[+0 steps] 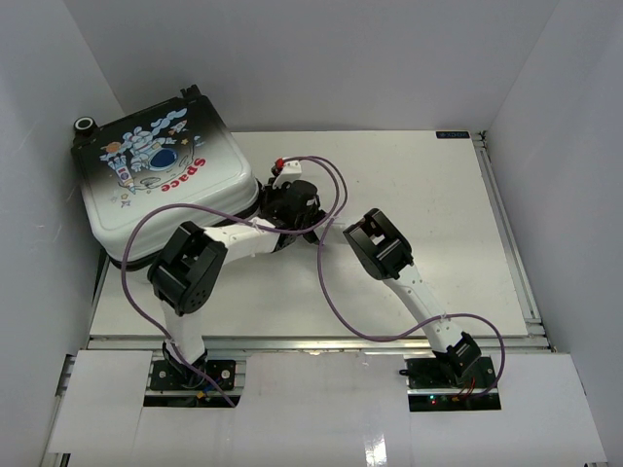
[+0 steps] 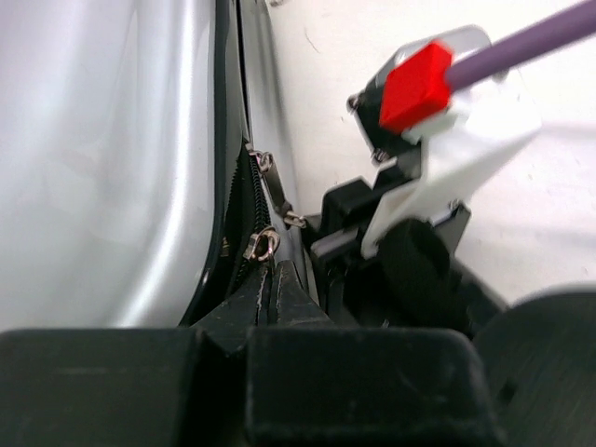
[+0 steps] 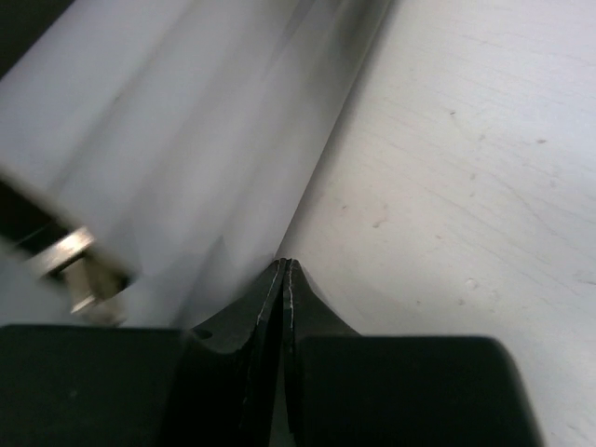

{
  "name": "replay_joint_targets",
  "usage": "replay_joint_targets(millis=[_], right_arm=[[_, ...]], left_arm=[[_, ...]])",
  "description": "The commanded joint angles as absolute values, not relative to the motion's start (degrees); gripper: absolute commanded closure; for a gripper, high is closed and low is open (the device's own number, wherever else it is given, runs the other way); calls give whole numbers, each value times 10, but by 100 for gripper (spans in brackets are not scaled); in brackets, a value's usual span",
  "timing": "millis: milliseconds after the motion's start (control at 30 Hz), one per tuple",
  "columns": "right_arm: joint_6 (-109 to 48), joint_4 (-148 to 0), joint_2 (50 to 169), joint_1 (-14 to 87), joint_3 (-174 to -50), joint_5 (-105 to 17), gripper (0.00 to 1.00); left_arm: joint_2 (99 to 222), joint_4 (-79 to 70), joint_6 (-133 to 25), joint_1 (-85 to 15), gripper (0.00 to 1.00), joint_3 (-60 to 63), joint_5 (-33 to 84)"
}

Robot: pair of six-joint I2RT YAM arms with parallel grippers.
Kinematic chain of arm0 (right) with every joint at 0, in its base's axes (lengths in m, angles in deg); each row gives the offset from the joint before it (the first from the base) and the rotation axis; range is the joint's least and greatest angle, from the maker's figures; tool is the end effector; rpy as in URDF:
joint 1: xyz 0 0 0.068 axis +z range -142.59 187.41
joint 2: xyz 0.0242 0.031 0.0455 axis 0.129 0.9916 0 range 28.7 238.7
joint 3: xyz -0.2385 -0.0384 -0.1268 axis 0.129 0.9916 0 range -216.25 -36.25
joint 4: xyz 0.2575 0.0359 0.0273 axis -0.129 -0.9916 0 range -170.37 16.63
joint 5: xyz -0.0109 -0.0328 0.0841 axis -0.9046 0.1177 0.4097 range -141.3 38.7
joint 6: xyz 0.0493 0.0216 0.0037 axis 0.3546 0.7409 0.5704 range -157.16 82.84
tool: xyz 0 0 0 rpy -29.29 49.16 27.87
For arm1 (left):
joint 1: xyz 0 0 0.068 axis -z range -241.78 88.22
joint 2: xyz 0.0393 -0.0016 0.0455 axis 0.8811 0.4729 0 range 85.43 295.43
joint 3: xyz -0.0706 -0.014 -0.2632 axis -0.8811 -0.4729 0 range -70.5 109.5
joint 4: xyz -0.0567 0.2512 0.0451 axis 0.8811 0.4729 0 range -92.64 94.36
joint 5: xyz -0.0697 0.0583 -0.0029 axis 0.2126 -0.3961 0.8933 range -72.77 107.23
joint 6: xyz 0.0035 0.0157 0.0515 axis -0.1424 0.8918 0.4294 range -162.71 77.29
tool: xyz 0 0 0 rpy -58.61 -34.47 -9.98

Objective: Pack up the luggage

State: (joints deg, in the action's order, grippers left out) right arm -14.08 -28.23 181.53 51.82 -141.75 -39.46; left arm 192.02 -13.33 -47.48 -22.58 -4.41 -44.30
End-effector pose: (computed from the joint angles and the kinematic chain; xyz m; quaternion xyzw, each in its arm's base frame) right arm 0.4049 0.4067 0.0904 -0.2029 0.6910 0.4450 0.5323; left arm 0.3295 -0.2283 0.2078 -0.0250 0.7861 0.2492 0.5652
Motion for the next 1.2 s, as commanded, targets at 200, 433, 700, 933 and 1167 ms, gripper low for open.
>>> replay_joint_targets(millis=[200, 433, 700, 933, 1167], right_arm=[[-117, -323, 1828, 636, -1401, -197, 92], [-126, -331, 1826, 638, -1403, -198, 92], [-112, -308, 1831, 636, -1397, -173, 92], [-89, -302, 1835, 633, -1399, -163, 92], [-85, -295, 1773, 625, -1274, -207, 88]], left_arm=[[1927, -233, -501, -253, 100, 84, -365], [1963, -245, -447, -262, 100, 138, -417], [1959, -244, -484, -274, 100, 146, -399], [1914, -217, -552, -282, 78, 78, -357], [1869, -168, -573, -282, 47, 21, -268]])
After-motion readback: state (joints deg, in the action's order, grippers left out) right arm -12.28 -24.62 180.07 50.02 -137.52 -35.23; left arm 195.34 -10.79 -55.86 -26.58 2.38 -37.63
